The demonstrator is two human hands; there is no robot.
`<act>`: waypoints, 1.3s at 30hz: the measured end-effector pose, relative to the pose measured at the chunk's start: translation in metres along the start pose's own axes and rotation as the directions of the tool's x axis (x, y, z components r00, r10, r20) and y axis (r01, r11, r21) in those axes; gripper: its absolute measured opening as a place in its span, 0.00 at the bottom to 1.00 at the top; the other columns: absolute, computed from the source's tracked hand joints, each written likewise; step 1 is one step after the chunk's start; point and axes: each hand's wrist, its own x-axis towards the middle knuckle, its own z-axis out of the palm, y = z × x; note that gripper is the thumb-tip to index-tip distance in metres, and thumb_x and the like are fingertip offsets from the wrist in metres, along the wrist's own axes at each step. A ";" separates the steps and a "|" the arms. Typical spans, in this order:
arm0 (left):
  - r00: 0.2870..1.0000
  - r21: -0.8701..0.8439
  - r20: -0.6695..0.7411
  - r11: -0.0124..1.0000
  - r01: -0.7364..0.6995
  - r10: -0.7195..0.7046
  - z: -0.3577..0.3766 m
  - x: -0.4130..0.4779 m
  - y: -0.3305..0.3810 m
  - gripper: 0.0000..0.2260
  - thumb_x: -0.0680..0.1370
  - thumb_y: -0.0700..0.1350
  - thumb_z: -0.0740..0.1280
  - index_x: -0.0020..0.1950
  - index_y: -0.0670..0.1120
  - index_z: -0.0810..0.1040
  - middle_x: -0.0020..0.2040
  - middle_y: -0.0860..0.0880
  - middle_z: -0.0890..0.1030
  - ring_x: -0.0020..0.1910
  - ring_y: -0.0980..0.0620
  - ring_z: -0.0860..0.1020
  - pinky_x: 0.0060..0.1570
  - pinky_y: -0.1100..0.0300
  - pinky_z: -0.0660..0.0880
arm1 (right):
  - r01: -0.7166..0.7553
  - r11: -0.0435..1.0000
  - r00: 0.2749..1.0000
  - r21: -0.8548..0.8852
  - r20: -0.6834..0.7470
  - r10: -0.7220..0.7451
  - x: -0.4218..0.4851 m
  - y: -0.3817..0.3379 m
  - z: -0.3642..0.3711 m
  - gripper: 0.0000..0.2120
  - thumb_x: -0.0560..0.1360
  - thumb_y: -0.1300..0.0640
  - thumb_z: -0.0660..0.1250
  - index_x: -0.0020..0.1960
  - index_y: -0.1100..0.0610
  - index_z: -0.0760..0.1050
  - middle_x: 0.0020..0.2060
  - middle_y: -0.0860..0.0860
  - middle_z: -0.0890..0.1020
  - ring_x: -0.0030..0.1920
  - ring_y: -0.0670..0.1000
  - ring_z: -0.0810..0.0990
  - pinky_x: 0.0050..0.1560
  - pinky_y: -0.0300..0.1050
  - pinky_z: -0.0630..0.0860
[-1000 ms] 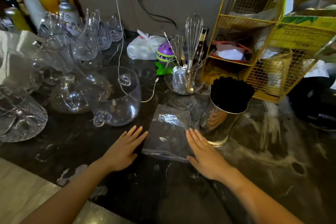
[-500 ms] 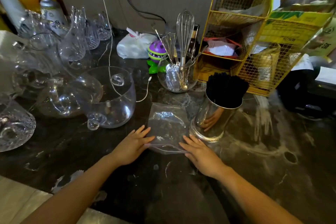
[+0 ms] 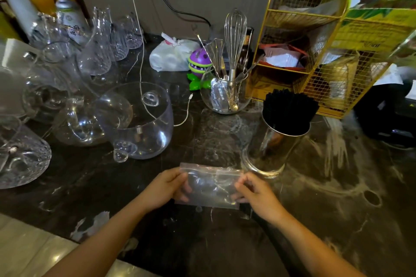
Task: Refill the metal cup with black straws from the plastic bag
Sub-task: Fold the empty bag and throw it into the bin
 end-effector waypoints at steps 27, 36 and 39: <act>0.880 0.910 0.199 0.251 -0.329 0.432 0.020 0.028 -0.008 0.20 0.61 0.43 0.75 0.53 0.48 0.79 0.51 0.49 0.84 0.49 0.51 0.82 0.42 0.58 0.80 | 0.284 0.471 0.862 -0.835 0.008 -0.506 0.023 0.017 0.011 0.20 0.55 0.65 0.78 0.46 0.59 0.79 0.46 0.56 0.83 0.43 0.54 0.82 0.40 0.41 0.79; 0.906 0.880 0.292 0.284 -0.380 0.307 0.014 0.024 0.001 0.23 0.74 0.58 0.60 0.67 0.51 0.65 0.70 0.47 0.68 0.68 0.50 0.66 0.66 0.57 0.64 | 0.421 0.373 0.842 -0.827 0.204 -0.499 0.012 0.017 0.005 0.17 0.67 0.50 0.67 0.54 0.54 0.78 0.52 0.49 0.83 0.56 0.49 0.79 0.58 0.49 0.74; 0.884 0.897 0.350 0.162 -0.412 0.308 0.014 0.020 0.000 0.30 0.68 0.62 0.63 0.67 0.50 0.66 0.70 0.46 0.67 0.69 0.49 0.66 0.67 0.55 0.64 | 0.483 0.287 0.835 -0.827 0.336 -0.436 0.007 0.018 0.004 0.22 0.63 0.48 0.68 0.56 0.51 0.76 0.56 0.47 0.81 0.60 0.47 0.77 0.63 0.50 0.68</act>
